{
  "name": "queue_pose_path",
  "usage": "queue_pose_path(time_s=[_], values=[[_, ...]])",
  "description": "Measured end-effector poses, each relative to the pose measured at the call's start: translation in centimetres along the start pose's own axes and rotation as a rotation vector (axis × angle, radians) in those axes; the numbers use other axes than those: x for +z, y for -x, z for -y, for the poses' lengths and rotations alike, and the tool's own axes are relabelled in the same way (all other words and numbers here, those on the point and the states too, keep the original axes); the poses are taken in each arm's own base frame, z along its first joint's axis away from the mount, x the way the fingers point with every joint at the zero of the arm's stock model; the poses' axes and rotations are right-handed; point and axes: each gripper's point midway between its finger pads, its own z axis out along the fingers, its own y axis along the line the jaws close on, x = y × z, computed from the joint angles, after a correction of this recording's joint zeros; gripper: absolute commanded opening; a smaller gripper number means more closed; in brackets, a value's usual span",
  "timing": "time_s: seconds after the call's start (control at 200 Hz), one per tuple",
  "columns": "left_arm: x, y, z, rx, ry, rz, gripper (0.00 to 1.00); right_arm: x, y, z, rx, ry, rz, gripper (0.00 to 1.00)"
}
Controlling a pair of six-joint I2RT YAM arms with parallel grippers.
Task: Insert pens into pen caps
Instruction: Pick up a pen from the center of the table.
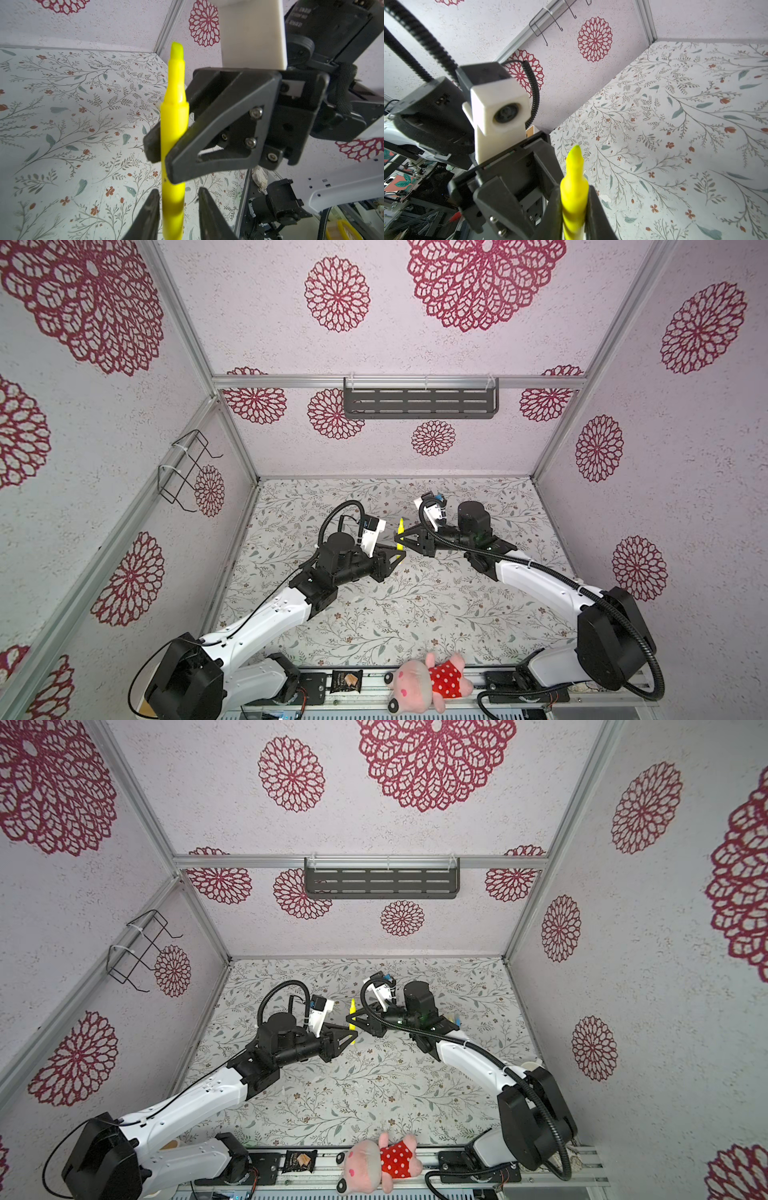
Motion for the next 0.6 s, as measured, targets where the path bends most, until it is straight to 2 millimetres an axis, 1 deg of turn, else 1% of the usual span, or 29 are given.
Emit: queue_pose_path(time_s=[0.155,0.405,0.6], values=[[0.0,-0.1,0.4,-0.003,-0.021,-0.008,0.37,0.0,0.3,-0.3,-0.003,0.013,0.014,0.01],[0.0,-0.1,0.4,-0.010,-0.029,-0.010,0.35,0.3,-0.2,-0.6,-0.002,0.022,0.001,0.01],[-0.1,-0.1,0.5,-0.022,-0.040,-0.012,0.34,0.7,-1.0,-1.0,0.003,0.037,-0.018,0.01]])
